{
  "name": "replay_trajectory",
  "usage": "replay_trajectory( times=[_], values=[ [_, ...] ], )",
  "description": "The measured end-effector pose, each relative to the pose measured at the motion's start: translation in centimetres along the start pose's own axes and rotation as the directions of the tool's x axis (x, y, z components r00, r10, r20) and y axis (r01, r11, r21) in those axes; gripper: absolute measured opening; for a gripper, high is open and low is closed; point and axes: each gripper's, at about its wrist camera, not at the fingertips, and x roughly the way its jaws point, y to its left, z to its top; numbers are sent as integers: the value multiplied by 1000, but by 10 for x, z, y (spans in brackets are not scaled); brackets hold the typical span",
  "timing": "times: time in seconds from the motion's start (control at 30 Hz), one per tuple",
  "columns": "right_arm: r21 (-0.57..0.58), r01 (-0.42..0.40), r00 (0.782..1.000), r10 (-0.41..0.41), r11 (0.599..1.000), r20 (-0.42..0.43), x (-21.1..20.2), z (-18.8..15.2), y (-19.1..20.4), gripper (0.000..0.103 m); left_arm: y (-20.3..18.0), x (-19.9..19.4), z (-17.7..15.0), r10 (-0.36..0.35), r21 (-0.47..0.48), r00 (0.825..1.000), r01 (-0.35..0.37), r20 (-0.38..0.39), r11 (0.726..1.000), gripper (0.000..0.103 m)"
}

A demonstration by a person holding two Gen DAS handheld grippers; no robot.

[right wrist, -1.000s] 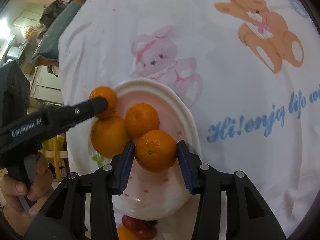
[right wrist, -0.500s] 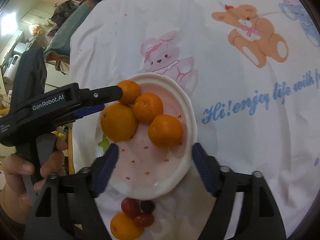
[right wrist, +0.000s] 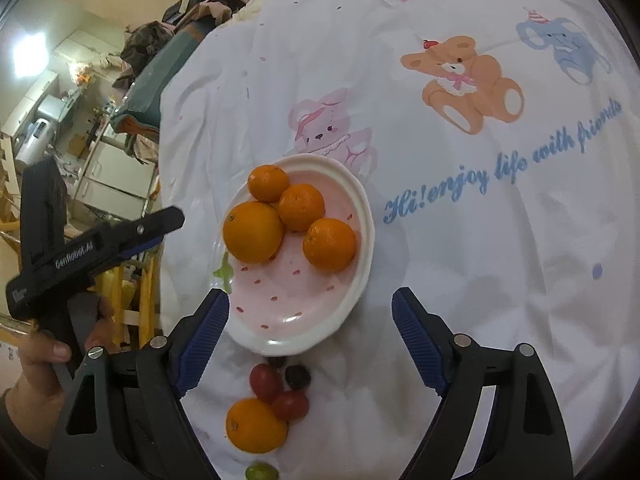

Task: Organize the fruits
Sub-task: 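Withdraw both tools from the plate toward the remaining small fruit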

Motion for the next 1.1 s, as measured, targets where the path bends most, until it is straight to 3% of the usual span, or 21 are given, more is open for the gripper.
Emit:
replay_trajectory(
  times=[0.2,0.27,0.47,0.53,0.6,0.87,1.1],
  values=[
    [-54,26,1000,-25,998,11,-6,-23,6,86,7,-20,-28,25,22,997,-27,73,999,87],
    [-81,29,999,-27,996,26,-10,-27,10,86,5,-24,-31,-5,27,996,2,87,1000,87],
    [-122,121,988,-107,985,112,-31,-38,14,86,-13,-31,-41,-2,139,994,-13,106,990,87],
    [-91,128,983,-114,988,145,-37,-41,12,86,-14,-36,-50,-15,167,996,0,88,986,87],
    [-66,136,980,-124,989,155,-39,-42,11,86,-14,-42,-62,17,202,994,-39,111,979,87],
    [-101,137,978,-119,985,169,-47,-57,24,86,7,-59,-88,36,88,992,-47,125,995,87],
    [-113,121,981,-101,986,167,-48,-66,29,86,-1,-71,-106,35,98,985,-52,169,994,87]
  ],
)
